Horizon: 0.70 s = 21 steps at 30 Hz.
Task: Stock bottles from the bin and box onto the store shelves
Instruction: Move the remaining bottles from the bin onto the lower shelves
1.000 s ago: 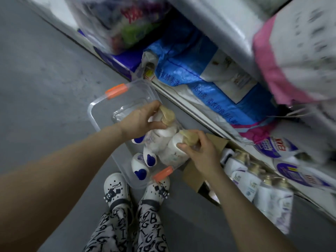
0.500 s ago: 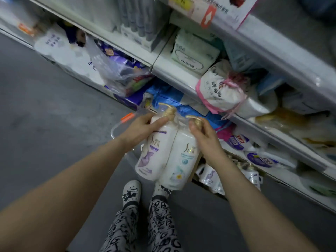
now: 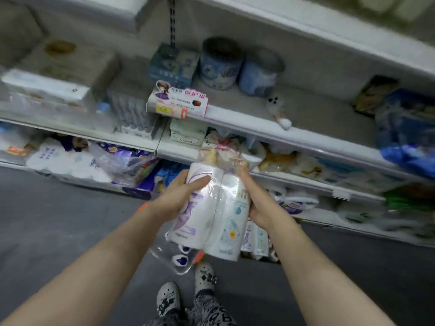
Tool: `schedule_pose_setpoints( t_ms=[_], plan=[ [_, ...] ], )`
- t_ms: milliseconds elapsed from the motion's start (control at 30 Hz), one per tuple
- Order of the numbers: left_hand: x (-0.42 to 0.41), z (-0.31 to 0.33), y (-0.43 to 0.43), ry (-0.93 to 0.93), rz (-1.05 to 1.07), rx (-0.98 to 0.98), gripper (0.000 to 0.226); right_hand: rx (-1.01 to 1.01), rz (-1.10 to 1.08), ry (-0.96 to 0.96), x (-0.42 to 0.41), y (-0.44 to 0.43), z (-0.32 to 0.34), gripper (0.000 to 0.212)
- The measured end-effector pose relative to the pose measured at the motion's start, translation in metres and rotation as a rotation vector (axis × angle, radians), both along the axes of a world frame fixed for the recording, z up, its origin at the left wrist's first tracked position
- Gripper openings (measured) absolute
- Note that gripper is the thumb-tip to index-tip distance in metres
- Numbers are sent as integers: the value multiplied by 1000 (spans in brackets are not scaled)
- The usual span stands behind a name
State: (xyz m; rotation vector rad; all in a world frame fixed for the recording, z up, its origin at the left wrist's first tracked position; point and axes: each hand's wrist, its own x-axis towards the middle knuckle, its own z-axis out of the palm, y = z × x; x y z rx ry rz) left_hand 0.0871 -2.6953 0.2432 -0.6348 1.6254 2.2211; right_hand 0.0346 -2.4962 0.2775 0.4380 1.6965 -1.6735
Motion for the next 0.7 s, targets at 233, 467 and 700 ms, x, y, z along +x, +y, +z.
schedule_pose_setpoints(
  t_ms=[233,467,700],
  plan=[
    [-21,77,38,143,-67,-26,50,16,-54,124,22,46,68,60],
    [-42,178,87,300,-393,-30,37,9,-211,321,30,104,150,46],
    [-57,250,147,489,-484,-137,15,40,-311,496,28,167,210,54]
  ],
)
